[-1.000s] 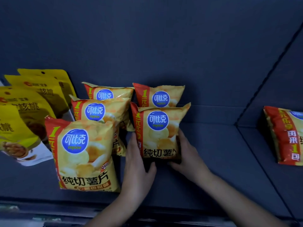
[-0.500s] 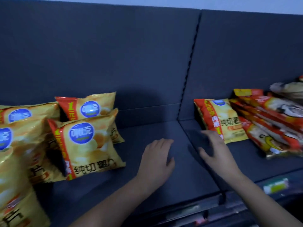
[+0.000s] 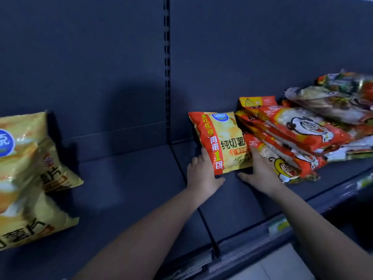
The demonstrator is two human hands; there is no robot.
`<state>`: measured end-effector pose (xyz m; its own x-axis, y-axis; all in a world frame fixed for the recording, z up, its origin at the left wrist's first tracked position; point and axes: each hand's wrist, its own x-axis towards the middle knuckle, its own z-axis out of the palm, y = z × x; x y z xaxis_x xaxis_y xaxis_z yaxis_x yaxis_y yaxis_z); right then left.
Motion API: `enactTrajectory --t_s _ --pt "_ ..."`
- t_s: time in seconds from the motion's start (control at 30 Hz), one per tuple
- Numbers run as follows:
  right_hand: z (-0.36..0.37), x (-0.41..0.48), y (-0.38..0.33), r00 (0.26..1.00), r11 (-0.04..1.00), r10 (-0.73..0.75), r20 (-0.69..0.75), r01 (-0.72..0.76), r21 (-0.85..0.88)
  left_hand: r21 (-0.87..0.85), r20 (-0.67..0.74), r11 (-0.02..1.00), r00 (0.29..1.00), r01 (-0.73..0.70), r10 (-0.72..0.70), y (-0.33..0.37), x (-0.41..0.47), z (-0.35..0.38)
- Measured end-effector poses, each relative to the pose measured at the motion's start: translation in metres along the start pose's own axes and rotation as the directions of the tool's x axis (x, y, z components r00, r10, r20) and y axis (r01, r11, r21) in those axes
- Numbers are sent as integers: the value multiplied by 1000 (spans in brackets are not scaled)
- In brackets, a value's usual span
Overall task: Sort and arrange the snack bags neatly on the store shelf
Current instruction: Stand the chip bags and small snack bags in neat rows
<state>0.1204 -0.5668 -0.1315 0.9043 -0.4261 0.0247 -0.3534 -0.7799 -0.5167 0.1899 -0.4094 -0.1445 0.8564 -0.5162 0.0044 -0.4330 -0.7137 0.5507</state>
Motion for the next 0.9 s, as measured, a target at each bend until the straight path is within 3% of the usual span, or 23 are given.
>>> enactTrajectory --t_s 0.13,0.23,0.33,0.4,0.5,0.9 --pt "9 18 -3 1000 997 4 18 -5 79 -24 -96 1000 995 -9 7 -4 7 5" --pt "7 24 -8 978 995 -16 209 -5 103 -4 -101 1000 995 -13 13 -11 6 -2" --pt "8 24 -18 958 998 -10 286 -6 56 -30 -79 999 997 -21 19 -20 0 -12" --pt "12 21 -26 958 999 -15 286 23 -23 -52 -69 998 997 -21 18 -25 -7 -18" --pt "16 12 -39 962 997 -37 270 16 80 -36 -71 999 997 -25 22 -34 -20 -29" --pt "64 -88 -115 978 976 -149 145 121 181 41 -162 997 984 -65 71 -102 -128 -86"
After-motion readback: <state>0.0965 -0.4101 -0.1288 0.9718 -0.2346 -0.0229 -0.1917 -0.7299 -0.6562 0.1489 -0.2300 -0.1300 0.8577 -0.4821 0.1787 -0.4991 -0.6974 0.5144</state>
